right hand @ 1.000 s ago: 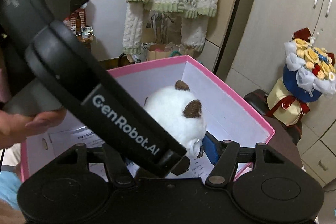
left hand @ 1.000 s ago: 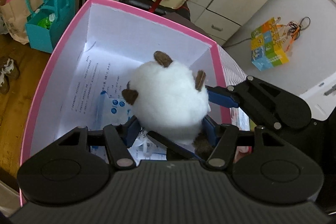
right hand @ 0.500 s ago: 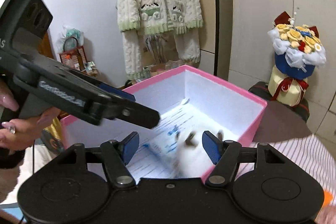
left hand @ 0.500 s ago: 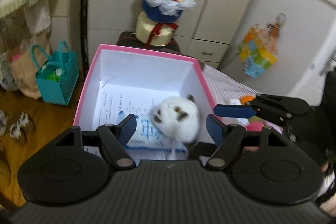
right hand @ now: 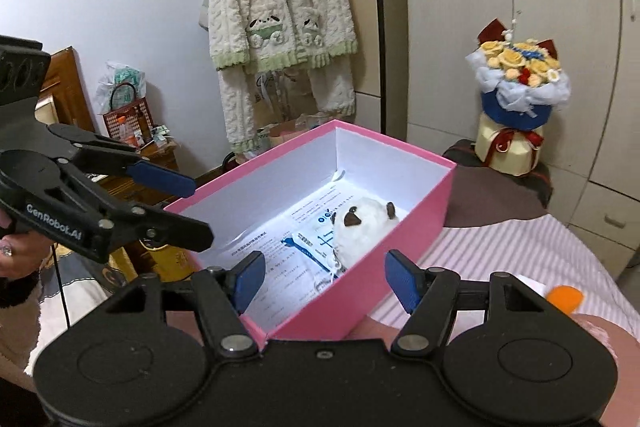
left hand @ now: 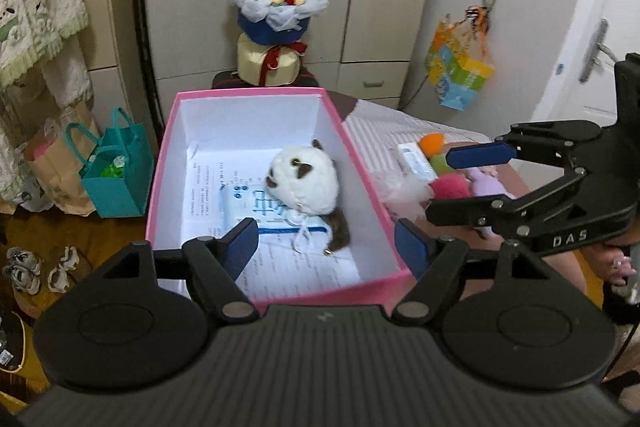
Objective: Organize soft objects
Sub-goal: 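Open both grippers and withdraw from the pink box, then move both grippers to the lavender plush and close on it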
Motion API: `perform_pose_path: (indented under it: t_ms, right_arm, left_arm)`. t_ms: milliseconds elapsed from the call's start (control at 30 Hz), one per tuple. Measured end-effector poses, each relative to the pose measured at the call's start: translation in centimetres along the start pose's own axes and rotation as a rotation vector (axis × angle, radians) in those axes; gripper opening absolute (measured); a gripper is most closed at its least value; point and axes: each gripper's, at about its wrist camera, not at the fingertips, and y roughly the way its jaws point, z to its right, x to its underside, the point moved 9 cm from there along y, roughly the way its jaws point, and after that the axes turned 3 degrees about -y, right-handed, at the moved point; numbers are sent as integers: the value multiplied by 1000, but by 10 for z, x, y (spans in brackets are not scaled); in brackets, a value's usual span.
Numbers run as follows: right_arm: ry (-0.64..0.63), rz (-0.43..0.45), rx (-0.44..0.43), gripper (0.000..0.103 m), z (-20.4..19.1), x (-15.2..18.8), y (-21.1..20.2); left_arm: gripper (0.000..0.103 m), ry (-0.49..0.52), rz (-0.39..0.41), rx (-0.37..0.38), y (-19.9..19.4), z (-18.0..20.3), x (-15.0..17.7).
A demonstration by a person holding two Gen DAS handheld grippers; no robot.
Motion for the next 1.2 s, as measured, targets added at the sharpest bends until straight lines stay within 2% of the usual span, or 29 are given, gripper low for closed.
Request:
perform_pose_path:
  t_ms: [400, 600, 867, 1067, 1200]
  right_arm:
    - [8, -12, 66, 71, -5, 40, -54]
    - [12, -15, 98, 72, 2, 64, -80]
    - [32, -3, 132, 73, 22, 95, -105]
    - [105, -9, 213, 73, 66, 120, -112]
    - [148, -1, 232, 73, 91, 143, -115]
  left_arm:
    - [77, 120, 18, 46, -30, 56, 25]
    - [78, 182, -8, 82, -30, 88, 38]
    - [78, 232, -66, 131, -1, 132, 44]
    - [78, 248, -87, 161, 28, 167, 35]
    - [78, 226, -97, 204, 50, 192, 33]
